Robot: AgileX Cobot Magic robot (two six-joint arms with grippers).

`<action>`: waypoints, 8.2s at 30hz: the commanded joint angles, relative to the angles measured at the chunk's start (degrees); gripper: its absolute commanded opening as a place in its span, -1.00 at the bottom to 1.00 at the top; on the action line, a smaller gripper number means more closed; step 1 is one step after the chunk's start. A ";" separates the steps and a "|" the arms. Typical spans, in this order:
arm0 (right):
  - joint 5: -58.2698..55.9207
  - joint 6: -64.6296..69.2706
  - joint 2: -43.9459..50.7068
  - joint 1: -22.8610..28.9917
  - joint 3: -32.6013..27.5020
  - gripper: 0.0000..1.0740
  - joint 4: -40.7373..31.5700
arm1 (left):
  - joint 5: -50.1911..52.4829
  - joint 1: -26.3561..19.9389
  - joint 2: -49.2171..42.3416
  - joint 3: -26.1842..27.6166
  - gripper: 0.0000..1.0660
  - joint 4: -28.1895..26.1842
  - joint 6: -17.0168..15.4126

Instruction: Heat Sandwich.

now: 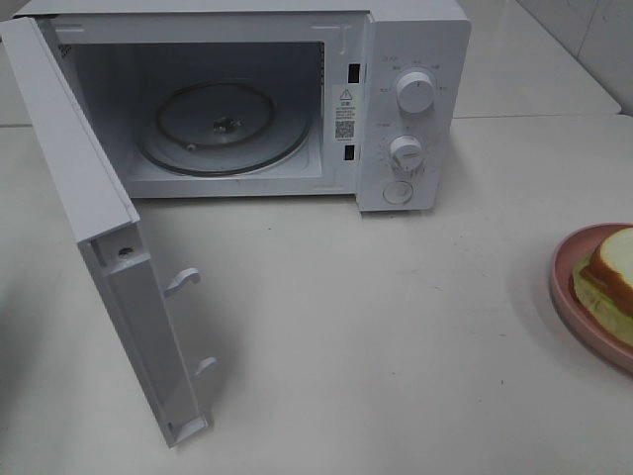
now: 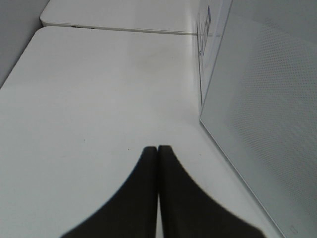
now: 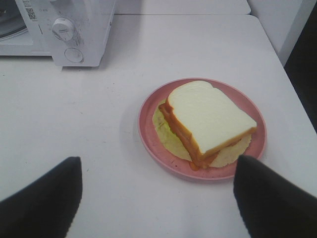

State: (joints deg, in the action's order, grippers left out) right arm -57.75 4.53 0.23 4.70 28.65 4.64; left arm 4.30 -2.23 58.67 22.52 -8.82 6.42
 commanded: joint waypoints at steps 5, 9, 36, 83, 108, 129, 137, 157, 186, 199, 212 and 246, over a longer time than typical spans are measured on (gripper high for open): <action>0.74 -0.74 1.55 -0.52 0.00 0.41 0.17 | 23.09 3.90 7.10 -4.53 -1.00 4.98 -0.11; 0.74 -0.74 1.55 -0.52 0.00 0.41 0.17 | 30.65 4.64 12.61 -4.58 -1.00 10.89 -0.57; 0.74 -0.69 1.55 -0.52 0.00 0.41 0.17 | 49.45 14.78 38.16 4.70 -1.00 20.11 -13.24; 0.74 -0.69 1.55 -0.52 0.00 0.41 0.17 | 38.45 37.47 51.80 32.66 -1.00 5.73 -8.54; 0.74 -0.63 1.55 -0.52 0.00 0.41 0.17 | 31.05 38.56 60.79 49.56 -1.00 4.87 -7.68; 0.74 -0.69 1.55 -0.52 0.00 0.41 0.17 | 18.56 40.51 58.04 50.13 -1.00 5.33 -7.56; 0.74 -0.69 1.55 -0.52 0.00 0.41 0.17 | 11.80 40.51 55.35 48.41 -1.00 5.33 -7.56; 0.74 -0.69 1.55 -0.52 0.00 0.41 0.17 | -25.04 40.51 40.85 40.22 0.87 2.52 -7.96; 0.74 -0.63 1.55 -0.52 0.00 0.41 0.17 | -65.72 25.55 28.59 40.22 0.83 -1.89 -7.10; 0.74 -0.63 1.55 -0.52 0.00 0.41 0.17 | -68.41 8.65 20.91 32.77 0.83 -1.83 -3.32; 0.74 -0.63 1.55 -0.52 0.00 0.41 0.17 | -67.72 0.92 1.60 17.30 0.83 1.49 -3.32; 0.74 -0.57 1.55 -0.52 0.00 0.41 0.17 | -65.95 0.92 -57.07 7.10 0.83 3.44 -3.50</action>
State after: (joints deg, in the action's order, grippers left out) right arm -57.75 4.53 0.23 4.70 28.65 4.64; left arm -62.17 -1.32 3.21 29.85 -5.39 3.21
